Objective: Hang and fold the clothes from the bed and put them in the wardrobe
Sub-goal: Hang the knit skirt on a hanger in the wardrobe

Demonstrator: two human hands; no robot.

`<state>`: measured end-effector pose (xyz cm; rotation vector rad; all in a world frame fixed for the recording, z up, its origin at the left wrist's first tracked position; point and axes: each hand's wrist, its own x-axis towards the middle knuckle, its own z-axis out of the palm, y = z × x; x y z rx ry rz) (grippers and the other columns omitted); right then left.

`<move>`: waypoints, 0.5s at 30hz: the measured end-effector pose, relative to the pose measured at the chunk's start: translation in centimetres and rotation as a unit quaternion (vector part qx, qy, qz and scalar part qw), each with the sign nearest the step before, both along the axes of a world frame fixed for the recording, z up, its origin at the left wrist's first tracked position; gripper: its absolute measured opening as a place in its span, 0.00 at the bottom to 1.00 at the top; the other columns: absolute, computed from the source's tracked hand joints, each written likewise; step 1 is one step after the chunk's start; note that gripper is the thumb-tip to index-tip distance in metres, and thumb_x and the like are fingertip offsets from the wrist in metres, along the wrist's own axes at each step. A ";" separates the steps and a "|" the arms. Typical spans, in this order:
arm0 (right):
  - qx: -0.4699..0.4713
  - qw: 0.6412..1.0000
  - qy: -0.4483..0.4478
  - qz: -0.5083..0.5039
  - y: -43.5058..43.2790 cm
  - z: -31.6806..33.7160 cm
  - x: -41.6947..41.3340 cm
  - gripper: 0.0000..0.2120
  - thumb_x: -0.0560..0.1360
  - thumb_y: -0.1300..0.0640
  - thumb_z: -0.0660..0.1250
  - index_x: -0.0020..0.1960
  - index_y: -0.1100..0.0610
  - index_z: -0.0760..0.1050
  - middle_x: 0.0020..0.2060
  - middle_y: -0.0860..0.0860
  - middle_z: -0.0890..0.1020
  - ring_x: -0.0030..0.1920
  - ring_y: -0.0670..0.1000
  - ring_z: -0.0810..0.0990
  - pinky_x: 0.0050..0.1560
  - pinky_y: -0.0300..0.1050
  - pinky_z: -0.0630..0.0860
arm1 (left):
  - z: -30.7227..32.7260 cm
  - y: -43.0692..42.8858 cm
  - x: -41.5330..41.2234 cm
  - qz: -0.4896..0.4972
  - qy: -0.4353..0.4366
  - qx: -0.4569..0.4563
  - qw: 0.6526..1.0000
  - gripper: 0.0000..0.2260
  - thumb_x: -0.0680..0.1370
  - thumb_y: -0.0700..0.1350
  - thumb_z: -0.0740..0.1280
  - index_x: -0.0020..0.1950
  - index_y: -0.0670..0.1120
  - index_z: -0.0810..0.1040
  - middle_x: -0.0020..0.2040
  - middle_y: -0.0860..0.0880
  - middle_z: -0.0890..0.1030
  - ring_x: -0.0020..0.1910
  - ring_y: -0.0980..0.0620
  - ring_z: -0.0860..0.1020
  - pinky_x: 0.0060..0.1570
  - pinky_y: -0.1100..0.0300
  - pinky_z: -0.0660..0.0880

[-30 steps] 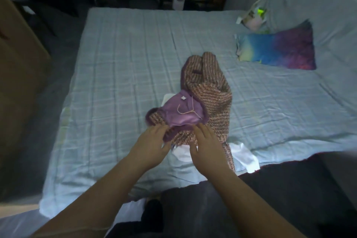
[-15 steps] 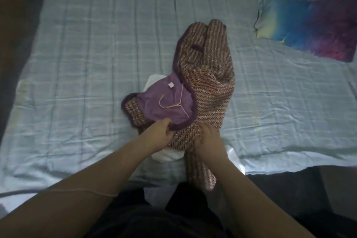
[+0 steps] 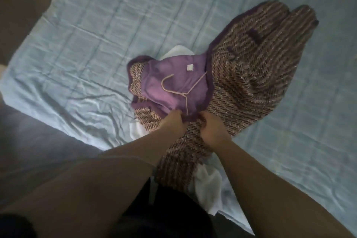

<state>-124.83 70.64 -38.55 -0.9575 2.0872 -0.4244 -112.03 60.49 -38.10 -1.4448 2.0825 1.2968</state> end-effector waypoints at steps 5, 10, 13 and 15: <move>-0.078 0.997 0.011 0.028 -2.0 -2.5 -2.2 0.18 0.69 0.69 0.64 0.57 0.60 0.81 0.50 0.59 0.84 0.52 0.60 0.81 0.56 0.50 0.75 | -1.5 0.7 -2.6 0.081 -0.053 -0.009 0.995 0.17 0.73 0.51 0.71 0.57 0.47 0.73 0.57 0.43 0.78 0.55 0.39 0.78 0.55 0.46 0.77; -0.135 0.989 0.038 0.057 -5.5 -2.9 -7.2 0.21 0.68 0.69 0.62 0.60 0.66 0.79 0.53 0.64 0.82 0.55 0.63 0.80 0.61 0.56 0.75 | -2.5 2.9 -4.4 0.094 -0.158 -0.045 0.982 0.26 0.74 0.54 0.71 0.68 0.50 0.66 0.67 0.47 0.70 0.66 0.41 0.70 0.63 0.42 0.70; -0.132 0.984 0.034 0.111 -7.9 -3.1 -10.2 0.25 0.67 0.69 0.60 0.64 0.65 0.75 0.57 0.64 0.81 0.58 0.63 0.79 0.63 0.57 0.73 | -2.8 2.9 -5.1 0.102 -0.194 -0.044 0.975 0.25 0.75 0.53 0.70 0.69 0.49 0.66 0.70 0.48 0.69 0.69 0.44 0.68 0.65 0.43 0.67; -0.097 0.981 0.039 0.162 -9.3 -3.4 -11.6 0.29 0.69 0.68 0.61 0.70 0.63 0.71 0.64 0.63 0.77 0.65 0.61 0.76 0.67 0.55 0.70 | -3.0 2.5 -5.4 0.105 -0.196 -0.033 0.974 0.26 0.74 0.53 0.71 0.69 0.50 0.67 0.70 0.49 0.69 0.69 0.44 0.68 0.65 0.42 0.66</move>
